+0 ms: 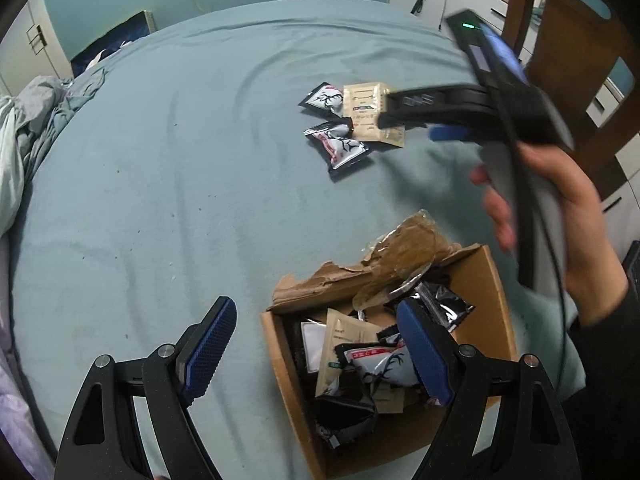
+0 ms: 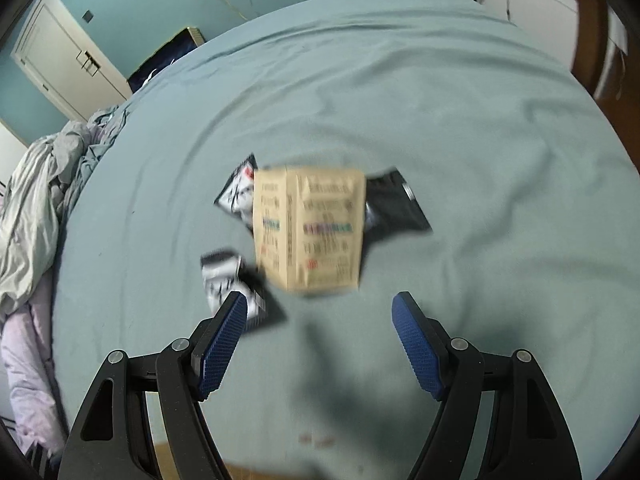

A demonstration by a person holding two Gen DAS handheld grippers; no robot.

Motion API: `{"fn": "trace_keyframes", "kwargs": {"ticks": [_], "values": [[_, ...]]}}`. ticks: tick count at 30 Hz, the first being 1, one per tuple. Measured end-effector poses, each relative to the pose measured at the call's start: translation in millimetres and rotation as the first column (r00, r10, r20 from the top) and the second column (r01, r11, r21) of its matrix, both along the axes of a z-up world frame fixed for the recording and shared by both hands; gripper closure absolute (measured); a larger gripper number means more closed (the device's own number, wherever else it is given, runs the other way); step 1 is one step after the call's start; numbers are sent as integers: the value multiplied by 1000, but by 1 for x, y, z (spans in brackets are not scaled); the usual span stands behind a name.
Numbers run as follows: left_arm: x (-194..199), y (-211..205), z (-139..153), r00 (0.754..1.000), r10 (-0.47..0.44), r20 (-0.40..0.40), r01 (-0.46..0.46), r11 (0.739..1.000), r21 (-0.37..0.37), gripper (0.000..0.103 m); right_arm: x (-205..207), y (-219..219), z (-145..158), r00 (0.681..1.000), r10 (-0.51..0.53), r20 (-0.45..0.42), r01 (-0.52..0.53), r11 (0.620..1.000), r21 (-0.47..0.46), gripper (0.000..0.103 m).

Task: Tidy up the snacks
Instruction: 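Move the open right tool to the beige paper packet on the sheet, then grasp the beige paper packet with the right tool and lift it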

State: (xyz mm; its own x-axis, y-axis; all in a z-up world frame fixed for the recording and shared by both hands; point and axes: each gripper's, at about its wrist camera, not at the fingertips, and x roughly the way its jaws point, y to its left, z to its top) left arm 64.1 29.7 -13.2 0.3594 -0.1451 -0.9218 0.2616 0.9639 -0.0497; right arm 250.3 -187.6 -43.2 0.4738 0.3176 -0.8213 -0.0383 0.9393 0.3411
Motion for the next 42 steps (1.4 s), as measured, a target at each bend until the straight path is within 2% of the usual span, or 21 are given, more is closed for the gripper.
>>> {"fn": "trace_keyframes", "kwargs": {"ticks": [5,7,11,12,15,17,20,25,27,30,32,36,39,42], "values": [[2,0,-7,1000,-4,-20,4,1000,-4,19,38,10,-22,999,16,-42,-16,1000,-10,29],[3,-1,-10,999,-4,-31,4,1000,-4,19,47,11,-29,996,38,-77,-37,999,17,29],[5,0,-11,999,1,-32,-1,1000,-12,19,54,9,-30,998,52,-41,-50,997,58,30],[5,1,-11,1000,5,-30,-5,1000,-12,19,54,10,-29,998,59,-33,-57,997,57,46],[7,5,-11,1000,19,-25,-19,1000,-13,19,52,8,-30,996,79,-32,-75,992,104,62],[6,9,-10,999,28,-27,-29,999,-22,19,46,5,-25,998,56,-24,-53,992,114,66],[6,11,-3,999,36,-8,-37,998,-57,19,30,5,-12,999,37,7,-37,996,81,66],[6,16,7,998,53,23,-51,995,-87,19,-20,-10,18,999,5,51,-10,994,113,67],[12,18,10,997,74,6,-74,993,-88,19,-40,-20,29,998,-21,63,13,991,130,67],[20,22,17,994,107,-19,-108,982,-152,19,-77,-37,49,993,-72,89,61,990,125,66],[25,18,21,992,125,-24,-128,978,-165,18,-112,-46,58,990,-99,105,83,986,145,66],[45,0,15,992,118,-50,-123,985,-122,17,-171,-56,60,985,-127,120,108,982,155,66],[65,-16,2,990,110,-87,-117,990,-83,17,-211,-66,59,980,-166,110,150,979,139,66],[81,-29,-10,987,112,-119,-116,993,-30,17,-241,-70,62,975,-173,139,154,979,136,66]]}}
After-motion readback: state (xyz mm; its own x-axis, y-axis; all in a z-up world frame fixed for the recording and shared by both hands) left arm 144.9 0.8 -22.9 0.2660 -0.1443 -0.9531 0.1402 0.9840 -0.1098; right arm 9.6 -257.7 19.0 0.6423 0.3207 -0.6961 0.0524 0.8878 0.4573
